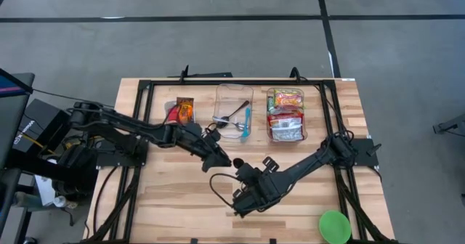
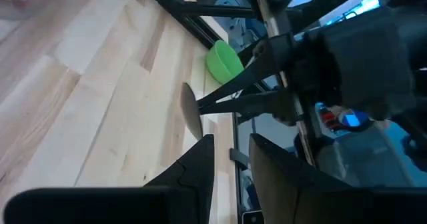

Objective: Pick & Place Food Item
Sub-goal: Put the black spoon into the left transparent bin

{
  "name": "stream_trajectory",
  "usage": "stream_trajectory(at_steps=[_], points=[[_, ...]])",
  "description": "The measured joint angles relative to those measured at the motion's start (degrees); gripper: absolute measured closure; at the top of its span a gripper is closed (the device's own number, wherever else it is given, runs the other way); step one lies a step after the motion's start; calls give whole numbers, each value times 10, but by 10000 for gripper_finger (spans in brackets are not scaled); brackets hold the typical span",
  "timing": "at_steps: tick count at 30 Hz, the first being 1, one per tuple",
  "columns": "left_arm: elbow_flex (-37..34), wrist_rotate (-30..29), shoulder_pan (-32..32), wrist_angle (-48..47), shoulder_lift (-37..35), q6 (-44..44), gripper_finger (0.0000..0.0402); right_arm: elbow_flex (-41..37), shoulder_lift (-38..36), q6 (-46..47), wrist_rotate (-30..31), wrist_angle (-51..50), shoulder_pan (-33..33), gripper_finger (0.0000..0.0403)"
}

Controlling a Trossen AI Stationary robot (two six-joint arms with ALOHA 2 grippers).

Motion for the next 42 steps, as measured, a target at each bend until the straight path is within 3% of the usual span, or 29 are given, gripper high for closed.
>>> stream_trajectory(at_steps=[21,42], points=[[1,-30,0,68,52,-31,311,0,0,-18,-9,0,-1,403],[1,-41,-4,38,52,-32,311,0,0,-61,-7,13,-13,403]])
